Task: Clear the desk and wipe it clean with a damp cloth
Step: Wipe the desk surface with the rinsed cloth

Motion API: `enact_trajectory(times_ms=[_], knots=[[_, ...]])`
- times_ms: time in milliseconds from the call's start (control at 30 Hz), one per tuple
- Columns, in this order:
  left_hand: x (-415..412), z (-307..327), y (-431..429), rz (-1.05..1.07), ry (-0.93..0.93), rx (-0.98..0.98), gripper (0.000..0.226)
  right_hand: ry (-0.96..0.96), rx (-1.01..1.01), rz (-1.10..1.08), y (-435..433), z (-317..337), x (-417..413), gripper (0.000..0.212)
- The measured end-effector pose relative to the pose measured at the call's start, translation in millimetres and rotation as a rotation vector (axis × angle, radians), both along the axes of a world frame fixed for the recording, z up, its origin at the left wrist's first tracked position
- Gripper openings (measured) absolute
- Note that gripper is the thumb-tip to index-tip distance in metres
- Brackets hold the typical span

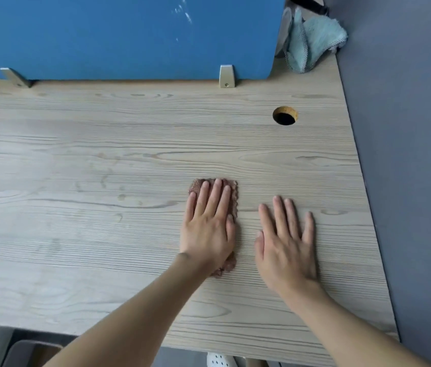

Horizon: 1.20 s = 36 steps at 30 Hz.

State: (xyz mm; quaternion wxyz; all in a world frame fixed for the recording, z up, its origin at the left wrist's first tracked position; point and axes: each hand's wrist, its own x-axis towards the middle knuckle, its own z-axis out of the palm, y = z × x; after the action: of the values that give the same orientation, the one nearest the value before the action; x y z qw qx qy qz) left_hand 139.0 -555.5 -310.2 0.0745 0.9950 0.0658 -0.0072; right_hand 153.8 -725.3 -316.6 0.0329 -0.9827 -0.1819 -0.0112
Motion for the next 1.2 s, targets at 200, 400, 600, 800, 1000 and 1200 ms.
enact_trajectory(times_ms=[200, 400, 600, 800, 1000, 1200], knots=[[-55.7, 1.3, -8.2, -0.237, 0.052, 0.013, 0.062, 0.002, -0.010, -0.011, 1.3, 1.6, 1.0, 0.063], [-45.3, 4.7, -5.9, -0.007, 0.052, 0.005, 0.064, -0.006, -0.013, -0.027, 0.7, -1.1, 1.5, 0.063], [-84.0, 4.0, -10.6, -0.246, 0.055, -0.007, 0.062, 0.004, 0.022, -0.014, 4.4, 4.2, -7.1, 0.065], [-96.3, 4.8, -23.7, -0.017, 0.029, -0.037, 0.064, 0.009, 0.045, 0.037, 11.6, -1.5, -59.4, 0.062], [-118.1, 2.9, 12.3, -0.262, 0.038, 0.012, 0.062, 0.015, 0.011, 0.038, 11.3, -0.3, -58.8, 0.062], [-128.7, 5.8, -6.9, -0.010, 0.055, -0.012, 0.064, 0.036, -0.035, 0.018, 13.5, 0.1, -58.1, 0.063]])
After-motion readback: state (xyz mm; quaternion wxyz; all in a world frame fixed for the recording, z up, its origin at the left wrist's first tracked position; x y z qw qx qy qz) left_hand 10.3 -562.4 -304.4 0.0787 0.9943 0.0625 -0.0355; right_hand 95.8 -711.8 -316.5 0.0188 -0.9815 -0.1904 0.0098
